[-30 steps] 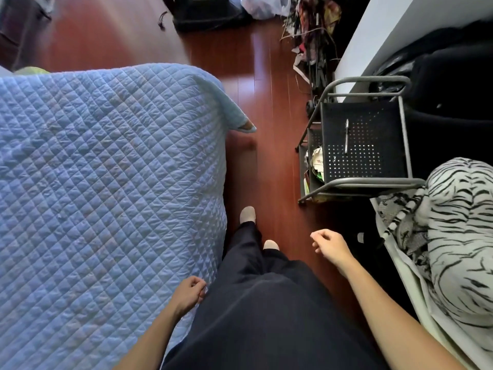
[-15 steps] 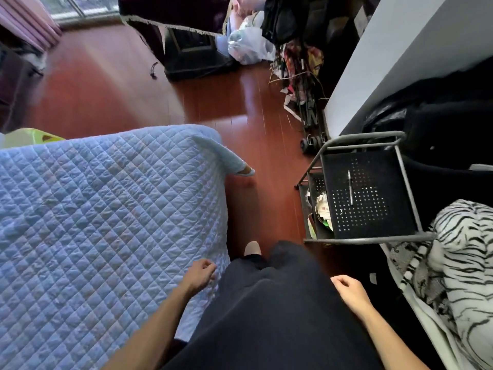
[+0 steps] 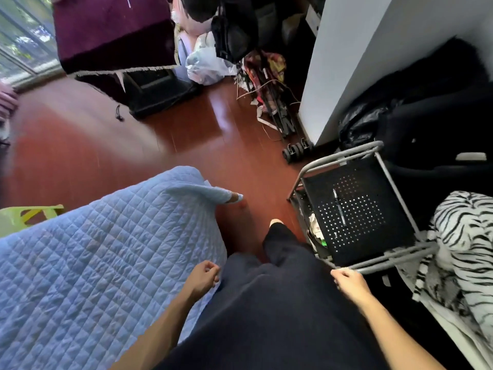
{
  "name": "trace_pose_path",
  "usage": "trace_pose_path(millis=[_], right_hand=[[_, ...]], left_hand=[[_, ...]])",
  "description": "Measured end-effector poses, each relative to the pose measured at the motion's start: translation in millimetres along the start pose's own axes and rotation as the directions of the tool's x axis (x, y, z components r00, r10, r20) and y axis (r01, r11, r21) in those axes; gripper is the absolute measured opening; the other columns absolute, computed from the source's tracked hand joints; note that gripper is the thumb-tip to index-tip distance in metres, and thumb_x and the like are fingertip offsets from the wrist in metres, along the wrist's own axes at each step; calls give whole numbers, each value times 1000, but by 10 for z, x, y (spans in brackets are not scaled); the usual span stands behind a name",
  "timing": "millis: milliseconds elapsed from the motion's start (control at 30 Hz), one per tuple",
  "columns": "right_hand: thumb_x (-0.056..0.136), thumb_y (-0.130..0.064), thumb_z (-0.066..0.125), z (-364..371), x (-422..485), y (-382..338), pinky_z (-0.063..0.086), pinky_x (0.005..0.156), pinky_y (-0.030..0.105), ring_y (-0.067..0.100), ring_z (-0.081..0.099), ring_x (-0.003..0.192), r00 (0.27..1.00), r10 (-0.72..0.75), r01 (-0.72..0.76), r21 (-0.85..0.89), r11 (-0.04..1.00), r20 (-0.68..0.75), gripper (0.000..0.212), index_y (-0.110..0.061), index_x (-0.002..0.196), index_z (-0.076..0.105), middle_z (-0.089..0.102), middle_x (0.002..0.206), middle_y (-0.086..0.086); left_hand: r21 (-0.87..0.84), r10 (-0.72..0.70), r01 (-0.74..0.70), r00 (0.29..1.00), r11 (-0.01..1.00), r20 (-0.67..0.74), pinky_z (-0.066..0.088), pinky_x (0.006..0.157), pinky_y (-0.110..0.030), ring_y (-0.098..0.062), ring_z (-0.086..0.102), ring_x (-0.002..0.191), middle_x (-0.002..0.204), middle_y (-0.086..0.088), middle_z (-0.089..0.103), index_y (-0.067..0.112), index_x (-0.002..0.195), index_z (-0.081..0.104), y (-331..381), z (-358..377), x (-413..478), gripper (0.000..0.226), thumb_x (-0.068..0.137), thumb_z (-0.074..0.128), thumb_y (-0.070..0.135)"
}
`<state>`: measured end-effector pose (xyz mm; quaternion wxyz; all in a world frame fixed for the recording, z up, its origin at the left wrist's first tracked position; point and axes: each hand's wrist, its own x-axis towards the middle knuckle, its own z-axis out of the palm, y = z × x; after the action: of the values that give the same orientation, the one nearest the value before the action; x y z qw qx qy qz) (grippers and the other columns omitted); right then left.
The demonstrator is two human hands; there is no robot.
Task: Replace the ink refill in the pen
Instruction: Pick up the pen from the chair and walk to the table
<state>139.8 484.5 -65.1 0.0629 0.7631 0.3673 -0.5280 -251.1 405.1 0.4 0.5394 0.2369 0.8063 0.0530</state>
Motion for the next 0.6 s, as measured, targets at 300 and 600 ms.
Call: trace_pose_path(millis=[300,600], right_hand=[[99,-17,68,-72,248,-999,54,73,33,18,68,68,991,-95,113,212,971,-96,13,-11,96,79,77,79,6],[96,-15,72,-110,381,-1108,50,83,30,33,75,101,972,94,-10,362,932,-215,8,-12,98,79,80,94,11]], left_hand=[[343,-25,8,999,939,44,35,49,-18,-13,51,57,66,-2,59,13,69,58,407,-373,335,28,98,56,15],[457,34,-130,976,880,213,46,55,-28,-18,59,52,62,-6,67,8,71,61,1252,-523,1177,29,100,56,10]])
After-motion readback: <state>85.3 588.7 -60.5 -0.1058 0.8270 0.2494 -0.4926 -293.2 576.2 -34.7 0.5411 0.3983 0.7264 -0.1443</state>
